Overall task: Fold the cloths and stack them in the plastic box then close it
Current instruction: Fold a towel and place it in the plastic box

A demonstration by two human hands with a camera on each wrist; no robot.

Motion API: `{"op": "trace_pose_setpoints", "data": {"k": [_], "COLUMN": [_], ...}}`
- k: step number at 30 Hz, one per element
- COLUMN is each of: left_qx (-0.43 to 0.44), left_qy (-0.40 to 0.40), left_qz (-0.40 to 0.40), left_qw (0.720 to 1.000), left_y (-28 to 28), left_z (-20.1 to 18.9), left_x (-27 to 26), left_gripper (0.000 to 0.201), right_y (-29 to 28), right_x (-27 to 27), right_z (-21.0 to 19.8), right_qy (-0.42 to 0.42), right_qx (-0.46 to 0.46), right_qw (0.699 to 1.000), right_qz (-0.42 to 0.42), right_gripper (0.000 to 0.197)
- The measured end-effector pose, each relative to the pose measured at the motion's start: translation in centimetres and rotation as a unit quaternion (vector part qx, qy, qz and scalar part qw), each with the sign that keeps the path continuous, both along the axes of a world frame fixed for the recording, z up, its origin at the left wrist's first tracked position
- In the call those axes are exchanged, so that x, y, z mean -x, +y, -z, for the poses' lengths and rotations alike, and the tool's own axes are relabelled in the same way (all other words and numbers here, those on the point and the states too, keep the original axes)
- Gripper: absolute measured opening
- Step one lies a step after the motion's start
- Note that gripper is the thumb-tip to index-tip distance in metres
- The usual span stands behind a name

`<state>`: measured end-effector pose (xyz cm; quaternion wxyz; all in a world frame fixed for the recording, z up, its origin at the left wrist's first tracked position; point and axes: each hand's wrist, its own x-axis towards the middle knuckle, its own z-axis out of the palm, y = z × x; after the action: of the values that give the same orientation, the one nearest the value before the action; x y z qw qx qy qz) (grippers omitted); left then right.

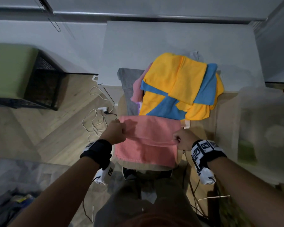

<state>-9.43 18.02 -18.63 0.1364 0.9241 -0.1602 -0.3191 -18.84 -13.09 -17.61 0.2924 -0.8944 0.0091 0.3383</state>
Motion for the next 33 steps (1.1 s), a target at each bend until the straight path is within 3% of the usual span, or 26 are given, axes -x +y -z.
{"op": "trace_pose_setpoints", "data": {"k": [5, 10, 13, 15, 18, 21, 23, 27, 33], "left_qx": [-0.086, -0.147, -0.121, -0.095, -0.088, -0.064, -0.046, -0.074, 0.033], "left_qy": [0.052, 0.096, 0.054, 0.022, 0.017, 0.024, 0.013, 0.039, 0.019], "left_qz": [0.04, 0.074, -0.03, -0.115, -0.18, -0.23, -0.284, -0.264, -0.277], "left_qw": [0.994, 0.982, 0.991, 0.989, 0.98, 0.971, 0.958, 0.961, 0.96], "left_y": [1.0, 0.5, 0.2, -0.1, -0.7, -1.4, -1.6, -1.1, -2.4], "left_z": [2.9, 5.1, 5.9, 6.7, 7.7, 9.0, 9.8, 10.3, 8.7], "left_x": [2.8, 4.3, 4.3, 4.4, 4.4, 4.4, 4.4, 4.4, 5.1], "left_gripper": [0.007, 0.026, 0.027, 0.04, 0.059, 0.061, 0.053, 0.047, 0.024], "right_y": [1.0, 1.9, 2.5, 2.8, 3.0, 2.7, 2.3, 2.0, 2.1], "right_x": [3.0, 4.8, 4.6, 4.3, 3.8, 3.4, 3.7, 4.0, 4.8], "right_z": [3.0, 4.9, 6.0, 6.7, 8.4, 9.9, 10.5, 10.5, 9.7], "right_qy": [0.11, 0.182, 0.121, 0.059, 0.01, 0.02, 0.058, 0.07, 0.007], "right_qx": [0.045, 0.026, 0.022, 0.022, 0.031, 0.055, 0.064, 0.08, 0.007], "right_qw": [0.99, 0.983, 0.99, 0.991, 0.982, 0.97, 0.974, 0.978, 0.986], "right_qz": [-0.069, -0.007, 0.063, 0.114, 0.189, 0.237, 0.208, 0.178, 0.169], "right_gripper": [0.027, 0.026, 0.017, 0.015, 0.028, 0.039, 0.045, 0.051, 0.039]}}
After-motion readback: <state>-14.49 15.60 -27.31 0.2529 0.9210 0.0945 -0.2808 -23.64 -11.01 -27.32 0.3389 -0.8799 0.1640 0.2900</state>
